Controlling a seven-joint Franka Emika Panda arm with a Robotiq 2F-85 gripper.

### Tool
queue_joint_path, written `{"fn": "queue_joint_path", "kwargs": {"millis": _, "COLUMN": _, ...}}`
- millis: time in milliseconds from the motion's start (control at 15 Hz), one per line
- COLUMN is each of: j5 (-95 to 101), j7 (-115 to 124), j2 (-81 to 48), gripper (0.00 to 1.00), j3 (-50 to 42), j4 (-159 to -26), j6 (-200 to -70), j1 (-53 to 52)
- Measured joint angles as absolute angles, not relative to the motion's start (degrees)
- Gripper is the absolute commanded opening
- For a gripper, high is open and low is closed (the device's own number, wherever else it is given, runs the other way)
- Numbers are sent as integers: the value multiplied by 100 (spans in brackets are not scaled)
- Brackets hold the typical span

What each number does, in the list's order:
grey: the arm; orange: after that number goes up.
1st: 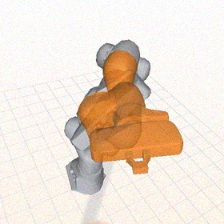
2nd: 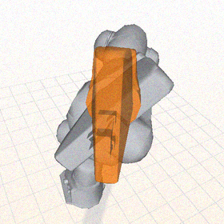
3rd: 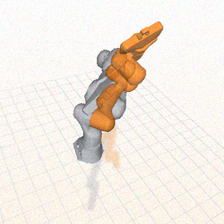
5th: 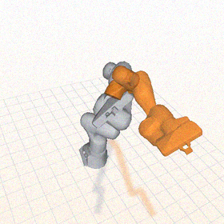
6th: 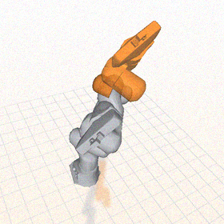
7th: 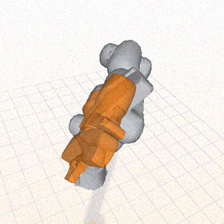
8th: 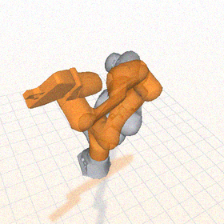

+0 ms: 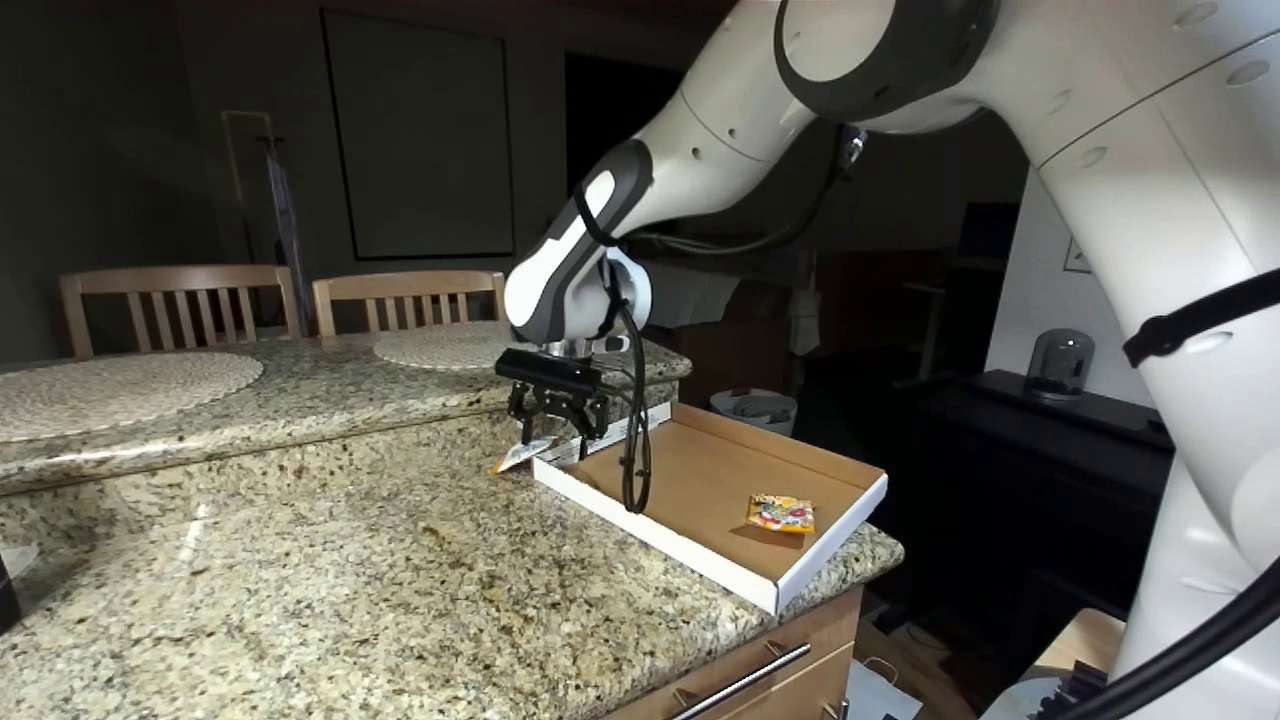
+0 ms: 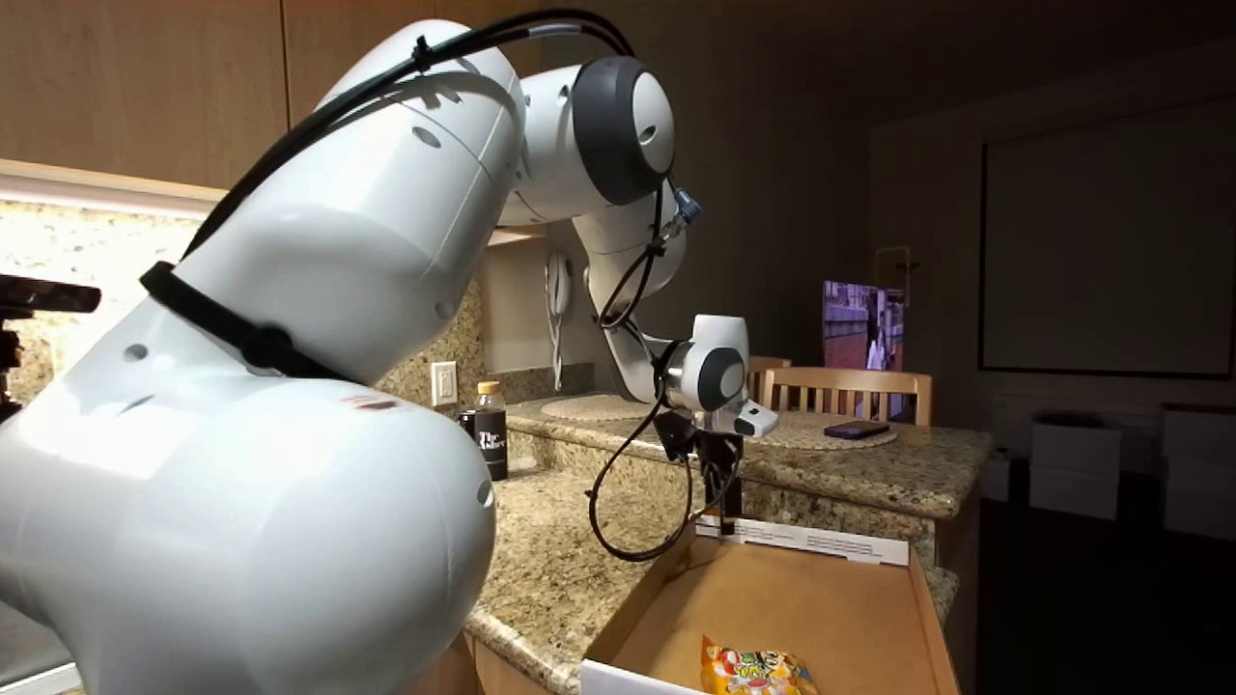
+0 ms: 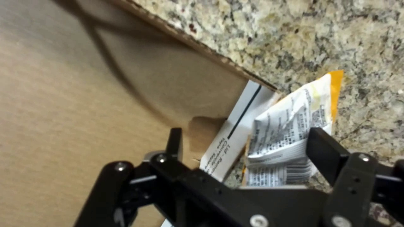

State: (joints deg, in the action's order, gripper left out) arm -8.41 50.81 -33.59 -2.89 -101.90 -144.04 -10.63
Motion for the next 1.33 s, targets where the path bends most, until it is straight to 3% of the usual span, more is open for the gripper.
{"fn": "queue_joint_path", "kwargs": {"millis": 200, "j5": -843, "j7": 5081, "j2": -3378, "gripper": 53, "j3": -239, "j4": -10116, "j6": -14402, "j1": -1114}}
{"fn": "queue_joint_path", "kwargs": {"millis": 733, "j5": -847, "j7": 5100, "j2": -3379, "gripper": 2, "j3": -231, "j4": -10056, "j6": -14394, "j1": -1172}}
{"fn": "queue_joint_path", "kwargs": {"millis": 1333, "j5": -876, "j7": 5349, "j2": -3338, "gripper": 4, "j3": -177, "j4": -10089, "j6": -14382, "j1": -1165}}
